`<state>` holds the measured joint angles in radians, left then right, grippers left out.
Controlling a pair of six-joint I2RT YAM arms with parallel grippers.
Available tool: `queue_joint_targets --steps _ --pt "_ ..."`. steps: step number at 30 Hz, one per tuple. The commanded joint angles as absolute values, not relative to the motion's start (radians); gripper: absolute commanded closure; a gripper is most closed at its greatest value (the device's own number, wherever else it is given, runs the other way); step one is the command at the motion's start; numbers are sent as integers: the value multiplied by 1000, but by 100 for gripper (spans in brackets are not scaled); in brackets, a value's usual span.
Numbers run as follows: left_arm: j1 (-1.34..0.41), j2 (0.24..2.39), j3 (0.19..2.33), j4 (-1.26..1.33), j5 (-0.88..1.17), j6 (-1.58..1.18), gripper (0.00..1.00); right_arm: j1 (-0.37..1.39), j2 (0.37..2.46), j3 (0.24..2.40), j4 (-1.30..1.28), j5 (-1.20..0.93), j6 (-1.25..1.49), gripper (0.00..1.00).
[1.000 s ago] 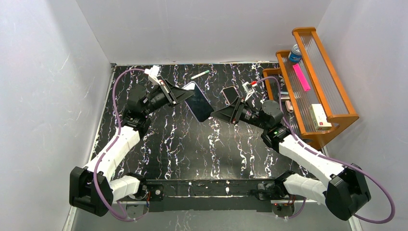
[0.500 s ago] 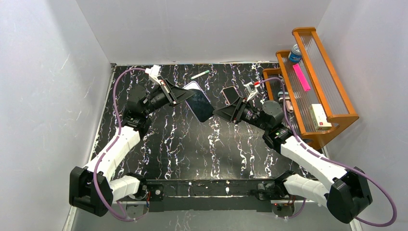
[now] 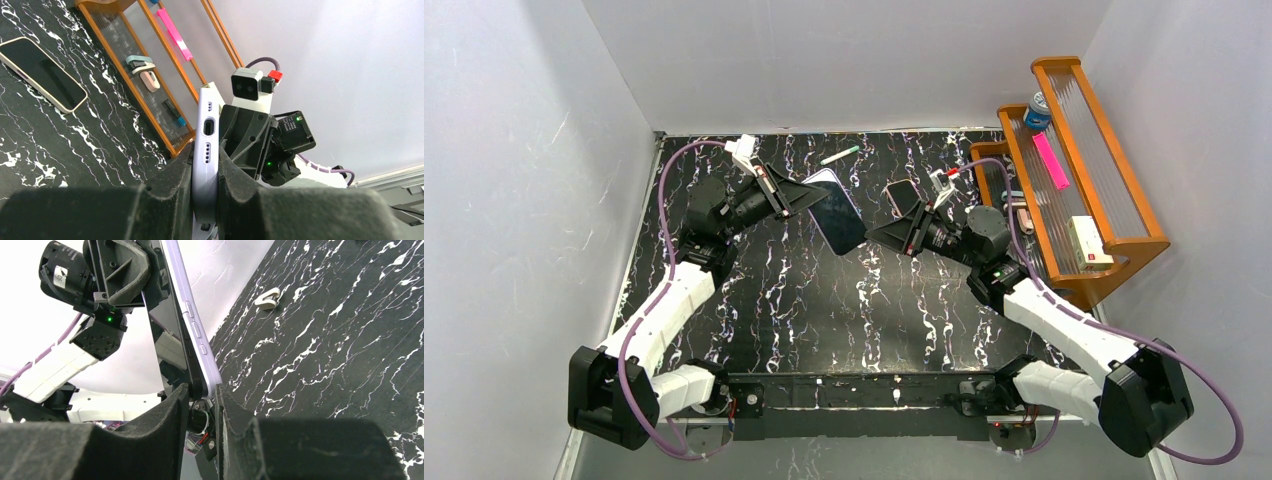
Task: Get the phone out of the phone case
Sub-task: Remove the phone case from the phone.
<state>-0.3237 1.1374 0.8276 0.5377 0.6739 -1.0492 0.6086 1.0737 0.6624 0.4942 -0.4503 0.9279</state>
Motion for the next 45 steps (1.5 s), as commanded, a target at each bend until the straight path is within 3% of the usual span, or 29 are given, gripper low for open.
queue_joint_targets --steps 1,4,9,17,35,45 --pt "-327 1117 850 604 698 -1061 100 606 1076 729 598 -513 957 69" --pt "-327 1115 848 604 696 -1056 100 607 1078 736 603 -522 962 69" --pt "-327 1106 842 585 672 -1037 100 602 1066 744 550 -504 955 59" --pt "-327 1102 860 537 646 -1000 100 602 1040 747 479 -510 965 56" --pt "-327 1089 856 561 642 -1032 100 603 1044 730 403 -484 958 55" --pt "-327 1095 861 579 649 -1044 100 603 1063 709 521 -531 1013 59"
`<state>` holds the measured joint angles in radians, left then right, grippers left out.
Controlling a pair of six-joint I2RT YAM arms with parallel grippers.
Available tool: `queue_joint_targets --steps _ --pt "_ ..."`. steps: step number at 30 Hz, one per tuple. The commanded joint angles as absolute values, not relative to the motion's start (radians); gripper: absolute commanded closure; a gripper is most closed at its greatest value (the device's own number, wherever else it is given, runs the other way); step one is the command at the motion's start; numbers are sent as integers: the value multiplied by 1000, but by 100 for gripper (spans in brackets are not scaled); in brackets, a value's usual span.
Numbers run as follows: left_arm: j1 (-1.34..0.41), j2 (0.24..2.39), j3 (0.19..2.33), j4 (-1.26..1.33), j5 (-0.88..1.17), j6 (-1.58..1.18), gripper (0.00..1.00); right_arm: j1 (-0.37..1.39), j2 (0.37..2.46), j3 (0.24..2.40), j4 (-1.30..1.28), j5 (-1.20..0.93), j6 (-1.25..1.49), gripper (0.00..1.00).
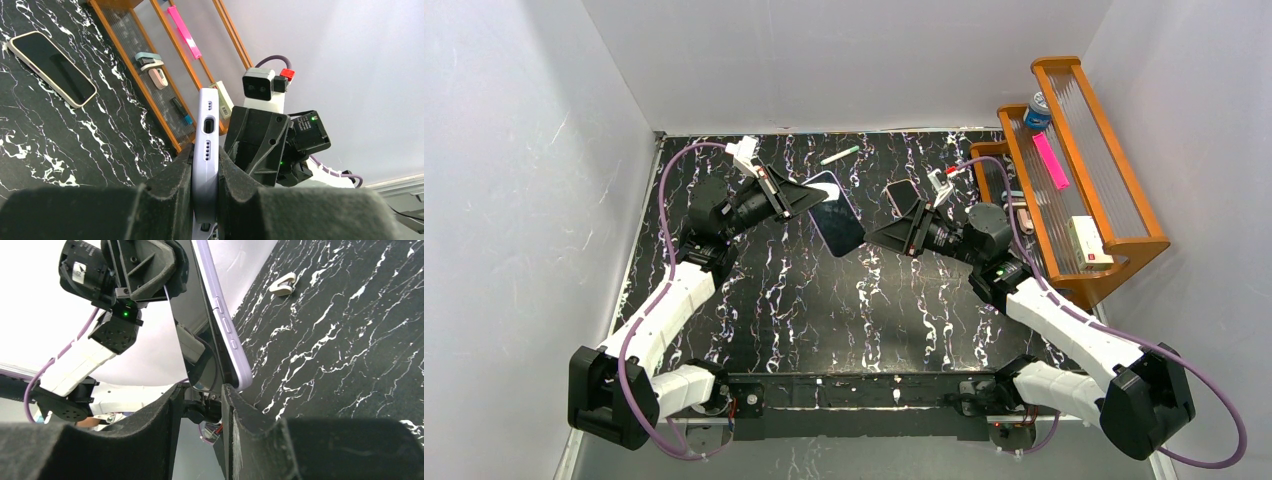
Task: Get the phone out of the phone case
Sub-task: Remove the phone case from the phone.
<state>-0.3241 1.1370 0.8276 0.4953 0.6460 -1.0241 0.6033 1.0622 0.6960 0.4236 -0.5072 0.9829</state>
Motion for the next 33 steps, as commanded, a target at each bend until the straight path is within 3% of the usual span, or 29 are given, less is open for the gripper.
queue_joint_targets --steps 1,23,33 --pt "-328 1095 859 583 651 -1048 100 602 1064 706 529 -531 1017 59" --pt "-327 1089 829 647 636 -1103 100 603 1070 709 489 -497 1005 58" --pt "-329 1095 835 656 665 -1117 100 603 1095 711 602 -529 1044 62"
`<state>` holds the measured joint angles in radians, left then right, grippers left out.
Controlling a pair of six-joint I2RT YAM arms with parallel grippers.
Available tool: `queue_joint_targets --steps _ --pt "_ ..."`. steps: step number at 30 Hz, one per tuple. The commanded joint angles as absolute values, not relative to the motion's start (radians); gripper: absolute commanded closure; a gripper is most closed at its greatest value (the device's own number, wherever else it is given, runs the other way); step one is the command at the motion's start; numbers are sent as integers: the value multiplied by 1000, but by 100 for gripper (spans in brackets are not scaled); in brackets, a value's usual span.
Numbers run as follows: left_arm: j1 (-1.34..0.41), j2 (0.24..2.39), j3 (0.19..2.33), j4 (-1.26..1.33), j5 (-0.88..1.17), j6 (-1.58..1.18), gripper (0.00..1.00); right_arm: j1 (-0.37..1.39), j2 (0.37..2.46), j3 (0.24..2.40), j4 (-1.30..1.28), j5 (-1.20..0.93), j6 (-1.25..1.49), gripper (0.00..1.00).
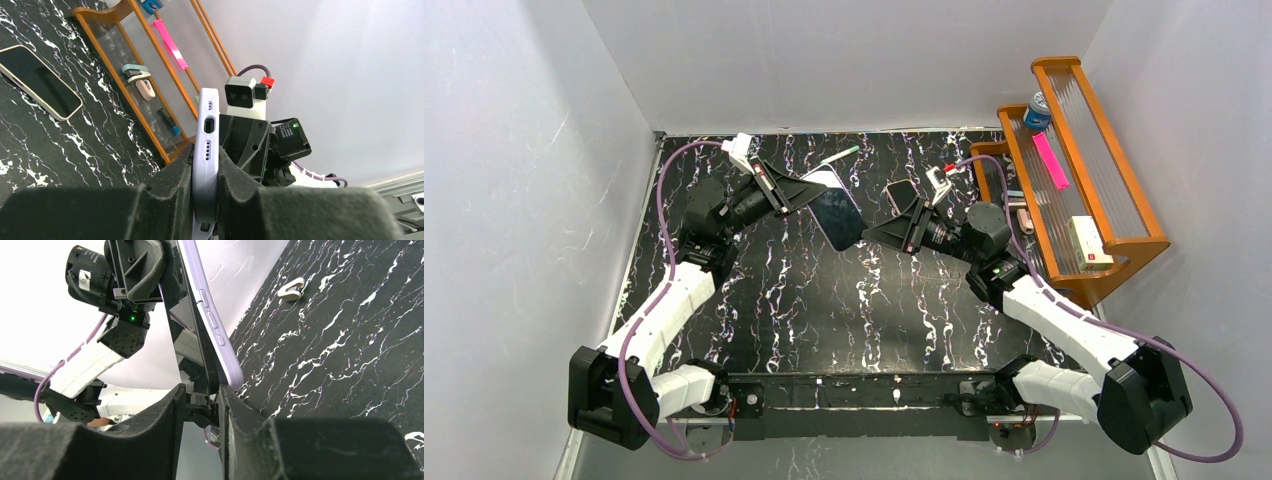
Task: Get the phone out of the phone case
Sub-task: Remove the phone case from the phone.
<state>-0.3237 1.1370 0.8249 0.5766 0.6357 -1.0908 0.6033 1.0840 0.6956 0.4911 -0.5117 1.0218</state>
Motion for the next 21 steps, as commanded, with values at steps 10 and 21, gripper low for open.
queue_joint_targets --steps 10,21 --pt "-404 1126 837 673 702 -1121 100 601 1161 737 728 -553 1069 64" --pt "-469 1138 826 630 670 -1054 100 581 1230 769 855 -592 1088 81"
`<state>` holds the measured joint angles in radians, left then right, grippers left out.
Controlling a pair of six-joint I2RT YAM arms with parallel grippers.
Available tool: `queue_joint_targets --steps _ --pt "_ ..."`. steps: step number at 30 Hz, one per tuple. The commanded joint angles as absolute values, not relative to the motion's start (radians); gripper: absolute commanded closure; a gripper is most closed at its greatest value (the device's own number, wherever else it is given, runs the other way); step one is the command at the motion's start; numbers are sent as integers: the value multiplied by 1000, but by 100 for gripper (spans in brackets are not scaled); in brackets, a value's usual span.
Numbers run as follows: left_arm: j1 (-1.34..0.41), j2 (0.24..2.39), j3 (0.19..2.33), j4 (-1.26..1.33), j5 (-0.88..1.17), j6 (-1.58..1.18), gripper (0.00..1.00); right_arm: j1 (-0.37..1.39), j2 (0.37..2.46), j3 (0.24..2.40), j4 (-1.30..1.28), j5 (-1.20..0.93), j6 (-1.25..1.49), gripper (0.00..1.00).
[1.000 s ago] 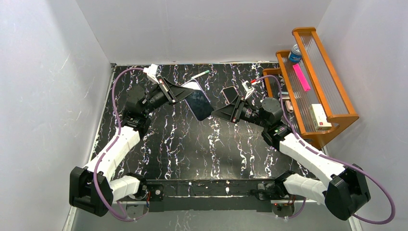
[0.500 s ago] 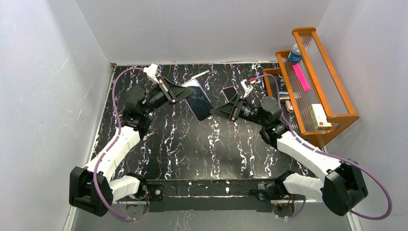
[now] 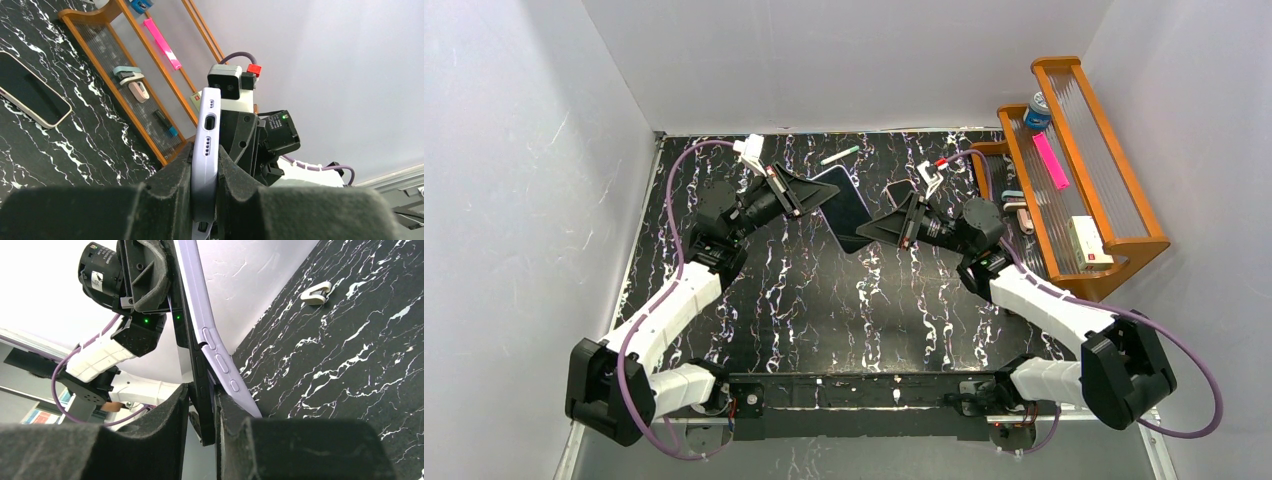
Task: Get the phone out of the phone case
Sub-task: Remove the phone case from the phone.
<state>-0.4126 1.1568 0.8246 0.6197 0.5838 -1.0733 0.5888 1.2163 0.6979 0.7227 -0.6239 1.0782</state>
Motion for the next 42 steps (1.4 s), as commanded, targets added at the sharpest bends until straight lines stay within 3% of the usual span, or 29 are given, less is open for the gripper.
queue_joint_targets --steps 1,3,4,14,18,23,28,42 --pt "-469 1131 836 581 645 -1015 100 577 1229 769 856 -596 1091 86" --pt "-469 1108 865 474 583 -935 95 569 1221 767 857 -601 1097 98" --pt "-469 1096 875 439 550 -903 92 565 1215 766 857 -603 1099 99" --pt "-469 1007 865 312 310 -855 62 548 1194 779 879 -548 1147 99" --pt "-469 969 810 330 272 -904 45 549 1196 796 876 -495 1162 99" --pt "-469 925 766 331 221 -943 36 548 1208 813 869 -458 1177 99" --pt "-471 925 729 356 217 -998 33 549 1212 809 874 -409 1229 99" --pt "-557 1053 691 538 232 -1117 37 553 1241 810 941 -341 1327 99"
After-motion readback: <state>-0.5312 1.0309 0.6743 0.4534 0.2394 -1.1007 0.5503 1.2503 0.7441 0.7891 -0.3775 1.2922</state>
